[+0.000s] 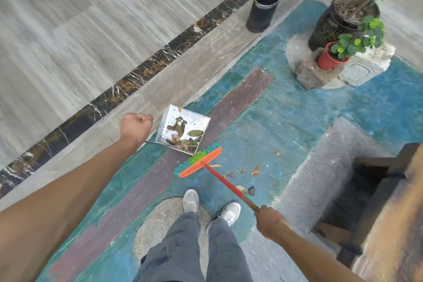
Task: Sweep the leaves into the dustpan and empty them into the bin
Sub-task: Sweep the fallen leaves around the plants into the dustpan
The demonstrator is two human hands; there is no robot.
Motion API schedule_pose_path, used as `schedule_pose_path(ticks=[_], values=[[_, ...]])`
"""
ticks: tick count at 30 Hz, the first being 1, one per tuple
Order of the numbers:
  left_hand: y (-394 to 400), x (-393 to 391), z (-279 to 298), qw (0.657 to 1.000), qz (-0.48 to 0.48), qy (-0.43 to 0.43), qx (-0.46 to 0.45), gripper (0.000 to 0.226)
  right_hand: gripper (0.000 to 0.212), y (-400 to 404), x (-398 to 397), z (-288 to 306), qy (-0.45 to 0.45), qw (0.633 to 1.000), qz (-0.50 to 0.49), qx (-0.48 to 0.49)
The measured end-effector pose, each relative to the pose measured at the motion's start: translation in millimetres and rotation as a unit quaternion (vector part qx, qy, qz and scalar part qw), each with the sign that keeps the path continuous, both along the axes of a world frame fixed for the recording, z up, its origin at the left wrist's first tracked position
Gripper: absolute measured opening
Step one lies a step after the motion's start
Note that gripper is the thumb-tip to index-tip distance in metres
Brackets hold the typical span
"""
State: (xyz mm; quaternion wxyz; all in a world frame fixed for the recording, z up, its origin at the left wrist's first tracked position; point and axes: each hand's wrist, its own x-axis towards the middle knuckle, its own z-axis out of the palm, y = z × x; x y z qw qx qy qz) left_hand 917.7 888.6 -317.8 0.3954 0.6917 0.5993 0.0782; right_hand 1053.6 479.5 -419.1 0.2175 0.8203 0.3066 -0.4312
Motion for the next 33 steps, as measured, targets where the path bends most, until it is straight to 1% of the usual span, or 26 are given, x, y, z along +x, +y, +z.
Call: schedule_pose_path(ticks=[5,8,11,13,18,20,23,26,29,33], values=[[4.1,4.3,-1.6,0.999,0.029,-0.028,0.002,0.045,0.035,46.8,-39.4,-13.2,0.011,1.000,0.022,-0.001],[2.4,3.5,-3.7,0.999,0.039,-0.031,0.010,0.044,0.036,73.8,-56.1,-21.3,0.020,0.999,0.030,-0.003],[4.5,-0.3,-6.8,0.998,0.045,-0.035,0.012,0.044,0.036,94.4,-61.1,-22.6,0.033,0.999,0.029,-0.013],[5.1,-2.0,-8.3,0.998,0.042,-0.033,0.012,0.046,0.036,99.7,-56.7,-19.8,0.015,0.999,0.044,-0.011],[2.9,-7.0,-12.3,0.999,0.023,-0.021,0.014,0.042,0.035,89.9,-21.0,-12.1,-0.027,0.999,0.042,-0.021],[2.7,-9.7,-13.6,1.000,0.017,-0.022,0.012,0.043,0.034,82.2,-0.5,-8.5,-0.048,0.998,0.037,-0.018],[0.3,-12.2,-15.7,1.000,0.014,-0.026,0.008,0.046,0.027,67.2,31.2,-4.0,-0.070,0.996,0.050,-0.027],[-5.6,-13.0,-19.0,1.000,0.007,-0.024,0.016,0.050,0.027,48.0,61.2,1.8,-0.089,0.994,0.046,-0.044],[-12.1,-9.2,-22.1,0.999,-0.024,-0.015,0.023,0.049,0.028,25.6,84.4,12.3,-0.097,0.992,0.038,-0.067],[-22.2,4.8,-21.9,0.996,-0.076,0.004,0.036,0.046,0.031,-6.3,110.8,19.7,-0.113,0.991,0.017,-0.072]])
